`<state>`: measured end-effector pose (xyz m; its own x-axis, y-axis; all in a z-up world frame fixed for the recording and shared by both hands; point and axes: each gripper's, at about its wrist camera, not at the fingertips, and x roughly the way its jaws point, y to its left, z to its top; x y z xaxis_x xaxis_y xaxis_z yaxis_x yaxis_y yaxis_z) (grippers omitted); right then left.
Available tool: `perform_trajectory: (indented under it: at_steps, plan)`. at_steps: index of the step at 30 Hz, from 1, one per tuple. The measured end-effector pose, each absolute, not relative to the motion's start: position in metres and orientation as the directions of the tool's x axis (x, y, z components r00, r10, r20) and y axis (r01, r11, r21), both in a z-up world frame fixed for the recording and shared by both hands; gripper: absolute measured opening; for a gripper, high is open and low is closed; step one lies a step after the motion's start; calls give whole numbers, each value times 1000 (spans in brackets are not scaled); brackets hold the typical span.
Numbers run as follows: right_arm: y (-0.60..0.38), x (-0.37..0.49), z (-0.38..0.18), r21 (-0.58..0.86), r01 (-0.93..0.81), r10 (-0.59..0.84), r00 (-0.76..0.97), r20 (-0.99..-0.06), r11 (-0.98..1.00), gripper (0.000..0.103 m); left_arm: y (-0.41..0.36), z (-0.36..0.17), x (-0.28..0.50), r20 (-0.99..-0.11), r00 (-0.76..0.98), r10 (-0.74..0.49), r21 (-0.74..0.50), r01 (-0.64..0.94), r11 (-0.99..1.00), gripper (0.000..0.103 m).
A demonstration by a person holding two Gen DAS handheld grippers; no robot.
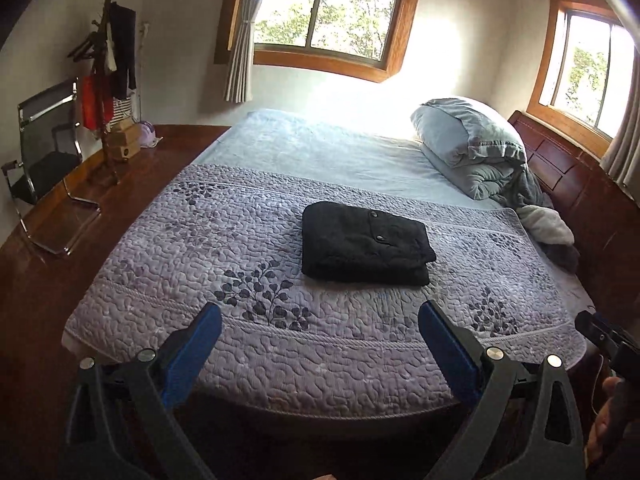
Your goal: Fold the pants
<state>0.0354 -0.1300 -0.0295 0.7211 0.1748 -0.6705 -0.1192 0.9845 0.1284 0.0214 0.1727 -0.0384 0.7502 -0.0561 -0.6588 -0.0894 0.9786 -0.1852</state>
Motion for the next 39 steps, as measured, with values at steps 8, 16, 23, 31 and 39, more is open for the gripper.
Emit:
perform_trajectory:
  at_steps: [8, 16, 23, 31, 39]
  plan:
    - [-105, -1, -16, 86, -180, 189, 709, -679, 980, 100, 139, -24, -26, -655, 746, -120, -167, 12, 986, 99]
    - [-84, -25, -6, 4, -179, 140, 757, -638, 984, 100, 133, -23, -44, -641, 764, -76, -140, -19, 990, 99]
    - [-85, -32, -1, -5, -170, 133, 793, -594, 985, 100, 132, -21, -46, -628, 775, -79, -145, -17, 989, 99]
    - [-87, -30, -1, -3, -176, 142, 800, -582, 984, 100, 127, -24, -41, -633, 772, -59, -116, -19, 993, 99]
    - [-89, -26, -3, -7, -173, 137, 804, -578, 985, 100, 123, -17, -38, -608, 788, -91, -144, 3, 990, 99]
